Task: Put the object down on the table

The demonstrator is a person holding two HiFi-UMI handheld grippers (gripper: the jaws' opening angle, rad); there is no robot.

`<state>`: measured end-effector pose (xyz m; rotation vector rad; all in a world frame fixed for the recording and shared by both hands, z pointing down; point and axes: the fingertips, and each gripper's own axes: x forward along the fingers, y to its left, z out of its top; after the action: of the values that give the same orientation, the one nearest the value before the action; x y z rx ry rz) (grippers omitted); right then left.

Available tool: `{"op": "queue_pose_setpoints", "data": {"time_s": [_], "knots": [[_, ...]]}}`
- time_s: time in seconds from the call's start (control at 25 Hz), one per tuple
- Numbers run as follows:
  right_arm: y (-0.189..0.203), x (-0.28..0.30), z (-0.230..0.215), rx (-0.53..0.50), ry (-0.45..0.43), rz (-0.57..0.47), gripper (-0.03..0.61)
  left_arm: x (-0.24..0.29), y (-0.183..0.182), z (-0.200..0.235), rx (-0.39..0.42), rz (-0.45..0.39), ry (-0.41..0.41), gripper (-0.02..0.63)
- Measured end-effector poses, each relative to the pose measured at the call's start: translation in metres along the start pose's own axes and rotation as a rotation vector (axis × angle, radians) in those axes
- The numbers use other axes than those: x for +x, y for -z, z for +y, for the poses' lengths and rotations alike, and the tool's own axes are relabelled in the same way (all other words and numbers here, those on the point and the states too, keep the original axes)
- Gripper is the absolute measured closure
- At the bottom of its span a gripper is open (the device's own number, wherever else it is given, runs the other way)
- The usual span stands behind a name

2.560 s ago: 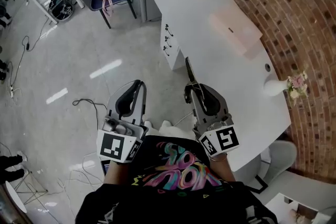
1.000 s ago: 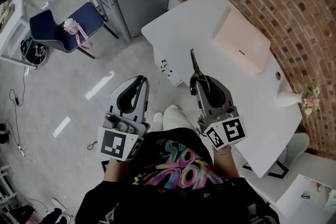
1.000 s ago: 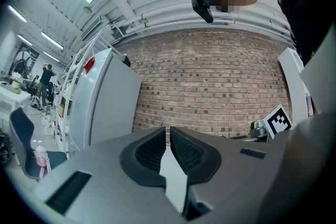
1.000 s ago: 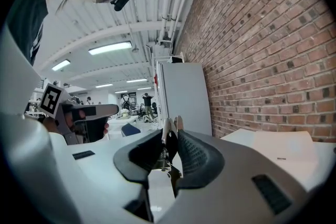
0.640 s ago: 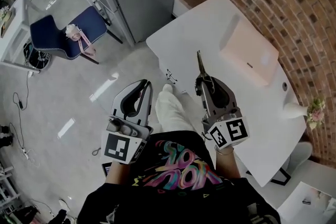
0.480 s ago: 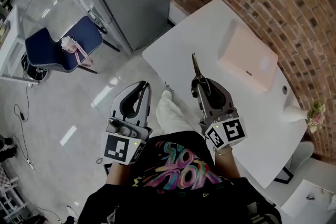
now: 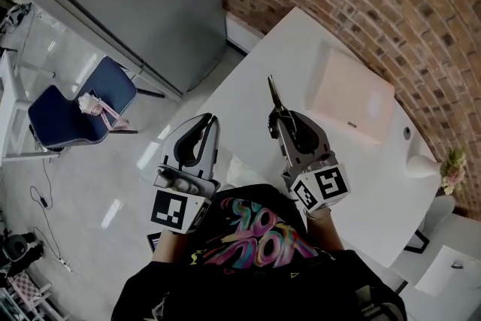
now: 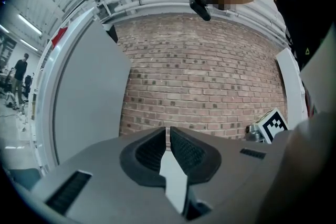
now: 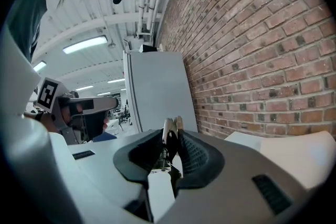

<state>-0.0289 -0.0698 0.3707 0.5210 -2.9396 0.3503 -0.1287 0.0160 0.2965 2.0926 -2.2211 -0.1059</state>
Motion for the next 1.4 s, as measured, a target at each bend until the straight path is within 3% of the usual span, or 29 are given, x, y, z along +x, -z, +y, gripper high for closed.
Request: {"op": "queue_pose_setpoints", "data": {"time_s": [0.2, 0.64, 0.8, 1.08, 1.4], "knots": [[-0.007, 0.007, -0.019, 0.018, 0.022, -0.020, 0.471, 0.030, -0.001, 0.006, -0.003, 0.008, 0.045, 0.571], [-0.011, 0.004, -0.052, 0.051, 0.191, -0.033, 0.471, 0.085, -0.002, -0.001, -0.006, -0.003, 0.238, 0.572], [-0.018, 0.009, -0.058, 0.043, 0.260, -0.032, 0.471, 0.101, 0.007, 0.004, -0.002, 0.059, 0.313, 0.571], [-0.028, 0.014, -0.068, 0.051, 0.383, -0.035, 0.471, 0.126, 0.009, 0.006, -0.021, 0.057, 0.454, 0.572], [-0.024, 0.021, -0.068, 0.065, 0.424, -0.020, 0.471, 0.143, 0.013, 0.001, -0.031, 0.061, 0.550, 0.578]]}}
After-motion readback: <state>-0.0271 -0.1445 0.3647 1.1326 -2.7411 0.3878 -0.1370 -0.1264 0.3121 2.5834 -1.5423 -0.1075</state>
